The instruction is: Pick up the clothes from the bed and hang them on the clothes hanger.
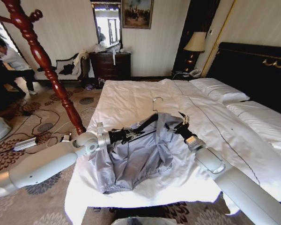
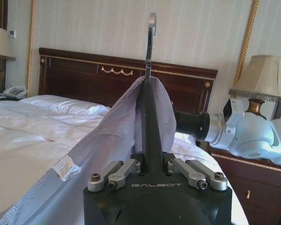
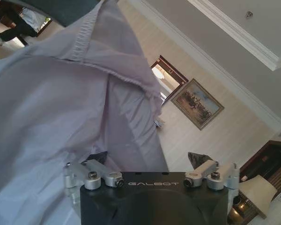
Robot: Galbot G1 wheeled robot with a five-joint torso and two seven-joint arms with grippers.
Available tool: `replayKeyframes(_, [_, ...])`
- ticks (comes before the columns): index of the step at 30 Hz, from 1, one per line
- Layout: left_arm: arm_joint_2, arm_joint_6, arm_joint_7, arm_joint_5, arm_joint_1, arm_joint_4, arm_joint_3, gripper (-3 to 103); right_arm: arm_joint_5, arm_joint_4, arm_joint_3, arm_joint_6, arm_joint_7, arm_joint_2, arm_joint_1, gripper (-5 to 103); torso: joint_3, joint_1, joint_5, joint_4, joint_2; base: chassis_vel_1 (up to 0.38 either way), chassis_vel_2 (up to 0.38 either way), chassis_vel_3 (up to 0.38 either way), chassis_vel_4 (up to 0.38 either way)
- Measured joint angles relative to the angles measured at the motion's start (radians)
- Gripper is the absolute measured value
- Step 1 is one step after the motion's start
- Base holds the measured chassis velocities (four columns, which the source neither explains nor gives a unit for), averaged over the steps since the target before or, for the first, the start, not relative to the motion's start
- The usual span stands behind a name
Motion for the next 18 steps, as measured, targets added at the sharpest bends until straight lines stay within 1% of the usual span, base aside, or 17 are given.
replayKeyframes(2, [0.001, 0.0, 0.002, 0.002, 0.0, 0.0, 0.001, 18, -0.001, 0.0, 0.0, 0.0, -0.001, -0.002, -0.001, 95, 0.0, 0.0, 0.0, 0.0, 0.0, 0.0, 0.0, 0.0, 0.0])
replayKeyframes(6, [0.005, 0.0, 0.003, 0.006, 0.006, 0.002, 0.002, 18, -0.018, 0.0, 0.011, 0.018, -0.018, -0.021, -0.017, 73, 0.0, 0.0, -0.0002, 0.0, 0.0, 0.0, 0.0, 0.0, 0.0])
replayKeyframes(7, [0.005, 0.0, 0.003, 0.006, 0.006, 0.002, 0.002, 18, -0.018, 0.0, 0.011, 0.018, -0.018, -0.021, -0.017, 73, 0.0, 0.0, -0.0002, 0.0, 0.0, 0.0, 0.0, 0.0, 0.0])
replayKeyframes(8, [0.003, 0.0, 0.003, 0.006, 0.007, 0.002, 0.001, 18, -0.023, -0.003, 0.013, 0.024, -0.022, -0.022, -0.023, 68, 0.0, 0.0, 0.0, 0.0, 0.0, 0.0, 0.0, 0.0, 0.0])
replayKeyframes(9, [0.0, 0.0, 0.002, 0.006, 0.009, 0.002, -0.002, 18, -0.027, -0.004, 0.014, 0.028, -0.023, -0.023, -0.027, 68, 0.0, 0.0, -0.0001, 0.0, 0.0, 0.0, 0.0, 0.0, 0.0])
replayKeyframes(12, [-0.003, 0.0, 0.001, 0.005, 0.012, 0.004, -0.007, 18, -0.043, -0.005, 0.02, 0.037, -0.026, -0.027, -0.038, 52, 0.0, 0.0, -0.0001, -0.0002, 0.0, 0.0, 0.0, 0.0, 0.0])
replayKeyframes(13, [-0.003, 0.0, 0.001, 0.005, 0.012, 0.004, -0.007, 18, -0.043, -0.005, 0.02, 0.037, -0.026, -0.027, -0.038, 52, 0.0, 0.0, -0.0001, -0.0002, 0.0, 0.0, 0.0, 0.0, 0.0])
replayKeyframes(15, [-0.002, 0.0, 0.0, 0.005, 0.014, 0.003, -0.007, 18, -0.056, -0.008, 0.024, 0.047, -0.029, -0.03, -0.046, 41, 0.0, 0.0, -0.0001, -0.0001, 0.0, 0.0, 0.0, 0.0, 0.0])
replayKeyframes(16, [-0.001, 0.0, 0.0, 0.006, 0.016, 0.0, -0.007, 18, -0.059, -0.01, 0.025, 0.051, -0.03, -0.031, -0.048, 41, 0.0, 0.0, -0.0001, 0.0, 0.0, 0.0, 0.0, 0.0, 0.0])
replayKeyframes(17, [-0.001, 0.001, 0.0, 0.006, 0.017, -0.002, -0.007, 18, -0.061, -0.013, 0.026, 0.054, -0.03, -0.031, -0.05, 36, 0.0, 0.0, 0.0, 0.0, 0.0, 0.0, 0.0, 0.0, 0.0])
replayKeyframes(18, [-0.001, 0.001, 0.0, 0.006, 0.017, -0.002, -0.007, 18, -0.061, -0.013, 0.026, 0.054, -0.03, -0.031, -0.05, 36, 0.0, 0.0, 0.0, 0.0, 0.0, 0.0, 0.0, 0.0, 0.0])
